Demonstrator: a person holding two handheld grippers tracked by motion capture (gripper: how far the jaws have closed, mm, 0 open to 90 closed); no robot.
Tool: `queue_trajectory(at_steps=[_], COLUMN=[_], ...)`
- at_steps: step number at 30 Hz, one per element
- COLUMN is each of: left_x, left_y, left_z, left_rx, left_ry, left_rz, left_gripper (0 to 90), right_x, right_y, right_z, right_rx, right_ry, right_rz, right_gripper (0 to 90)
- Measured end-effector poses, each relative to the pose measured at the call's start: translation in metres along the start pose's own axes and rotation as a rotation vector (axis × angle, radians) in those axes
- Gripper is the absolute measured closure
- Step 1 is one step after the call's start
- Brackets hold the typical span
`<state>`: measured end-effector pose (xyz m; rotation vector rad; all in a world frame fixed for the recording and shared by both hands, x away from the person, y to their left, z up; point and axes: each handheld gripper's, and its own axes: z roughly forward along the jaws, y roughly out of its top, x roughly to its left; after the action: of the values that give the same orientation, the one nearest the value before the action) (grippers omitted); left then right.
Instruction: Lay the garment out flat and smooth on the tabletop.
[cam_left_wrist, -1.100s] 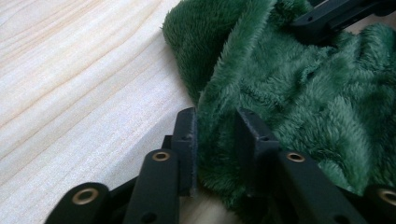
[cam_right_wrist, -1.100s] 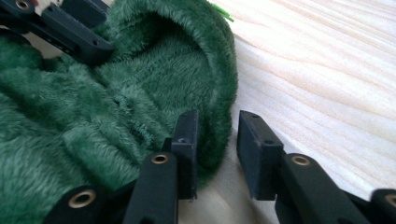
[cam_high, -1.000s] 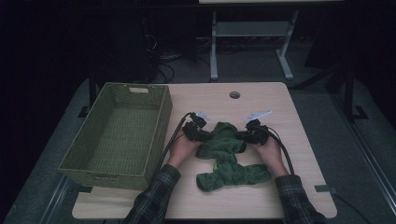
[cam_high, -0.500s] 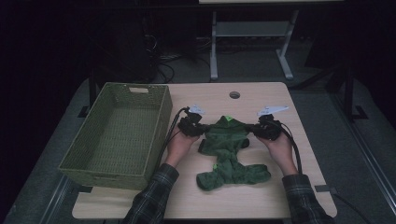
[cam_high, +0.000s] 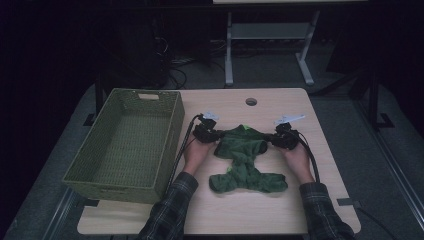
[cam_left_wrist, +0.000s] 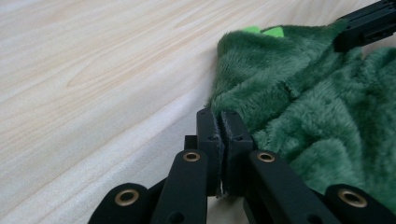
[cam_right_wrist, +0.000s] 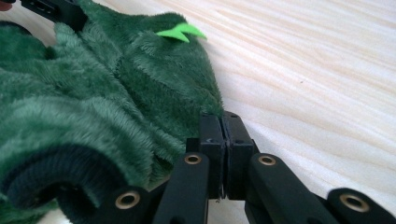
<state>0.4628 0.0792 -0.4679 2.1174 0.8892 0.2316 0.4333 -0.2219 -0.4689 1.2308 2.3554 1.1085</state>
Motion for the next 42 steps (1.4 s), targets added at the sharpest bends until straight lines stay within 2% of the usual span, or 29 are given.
queue_trajectory(at_steps=[3, 4, 6, 7, 9, 10, 11, 12, 13, 16, 20, 23, 28, 32, 42], left_x=[-0.001, -0.001, -0.001, -0.001, 0.000, -0.001, -0.001, -0.002, -0.002, -0.004, -0.010, -0.014, -0.022, -0.031, -0.049], left_y=[-0.001, -0.001, -0.001, -0.001, 0.001, 0.004, 0.004, 0.007, 0.007, 0.012, 0.015, 0.015, 0.013, 0.009, -0.009], left_z=[0.005, 0.006, 0.006, 0.006, 0.003, -0.001, -0.001, -0.006, -0.006, -0.018, -0.029, -0.036, -0.048, -0.060, -0.083], left_rx=[0.025, 0.034, 0.037, 0.037, 0.038, 0.031, 0.031, 0.022, 0.022, 0.017, 0.034, 0.034, 0.039, 0.041, 0.014], left_ry=[0.017, 0.023, 0.026, 0.026, 0.032, 0.041, 0.041, 0.046, 0.046, 0.033, 0.015, 0.007, 0.000, -0.023, -0.034], left_rz=[0.019, 0.027, 0.021, 0.021, 0.019, 0.002, 0.002, 0.010, 0.010, 0.019, 0.031, 0.046, 0.055, 0.055, 0.072], left_gripper=[87.6, 87.4, 85.9, 83.7, 73.3, 69.8, 68.7, 67.0, 65.8, 62.2, 56.6, 52.0, 44.7, 40.6, 32.1], right_x=[-0.001, 0.000, 0.000, 0.000, 0.002, 0.002, 0.002, 0.003, 0.004, 0.008, 0.010, 0.012, 0.017, 0.025, 0.042], right_y=[-0.001, -0.002, -0.002, -0.002, -0.001, 0.000, 0.000, 0.003, 0.004, 0.009, 0.012, 0.014, 0.013, 0.013, 0.008], right_z=[0.004, 0.006, 0.008, 0.008, 0.007, 0.005, 0.005, -0.003, -0.005, -0.017, -0.030, -0.036, -0.047, -0.055, -0.066], right_rx=[0.006, 0.016, 0.016, 0.016, 0.016, -0.002, -0.002, -0.032, -0.039, -0.078, -0.094, -0.071, -0.071, -0.055, -0.053], right_ry=[-0.011, -0.013, -0.017, -0.017, -0.012, -0.006, -0.006, -0.003, 0.001, 0.003, 0.010, 0.022, 0.030, 0.038, 0.056], right_rz=[-0.009, 0.000, -0.003, -0.003, -0.005, -0.005, -0.005, -0.007, -0.002, -0.014, -0.015, -0.006, -0.010, -0.013, -0.033], right_gripper=[88.2, 88.2, 87.7, 87.7, 84.9, 79.7, 79.7, 76.8, 76.8, 68.8, 65.0, 59.6, 51.3, 48.2, 45.9])
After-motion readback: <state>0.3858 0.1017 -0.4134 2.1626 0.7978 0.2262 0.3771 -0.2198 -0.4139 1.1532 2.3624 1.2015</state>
